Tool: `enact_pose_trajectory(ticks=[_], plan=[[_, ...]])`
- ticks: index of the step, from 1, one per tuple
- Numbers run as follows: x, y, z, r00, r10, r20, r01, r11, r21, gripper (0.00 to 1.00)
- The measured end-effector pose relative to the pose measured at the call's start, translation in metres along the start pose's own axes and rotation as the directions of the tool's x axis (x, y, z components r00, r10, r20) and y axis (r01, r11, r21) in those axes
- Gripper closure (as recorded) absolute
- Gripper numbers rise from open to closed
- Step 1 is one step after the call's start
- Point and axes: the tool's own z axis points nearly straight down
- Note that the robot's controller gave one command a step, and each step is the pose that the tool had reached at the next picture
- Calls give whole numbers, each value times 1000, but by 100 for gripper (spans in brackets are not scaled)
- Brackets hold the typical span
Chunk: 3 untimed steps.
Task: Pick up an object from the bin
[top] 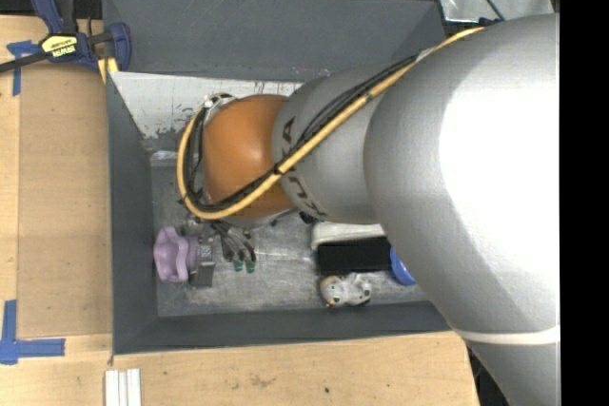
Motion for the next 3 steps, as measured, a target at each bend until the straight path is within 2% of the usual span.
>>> enact_pose_trajectory(ticks=[1,2,3], plan=[[0,0,0,1000,0,0,0,1000,0,100],[4,-3,-39,999,-31,-20,31,999,5,100],[13,16,-152,997,-78,-13,78,997,2,100]])
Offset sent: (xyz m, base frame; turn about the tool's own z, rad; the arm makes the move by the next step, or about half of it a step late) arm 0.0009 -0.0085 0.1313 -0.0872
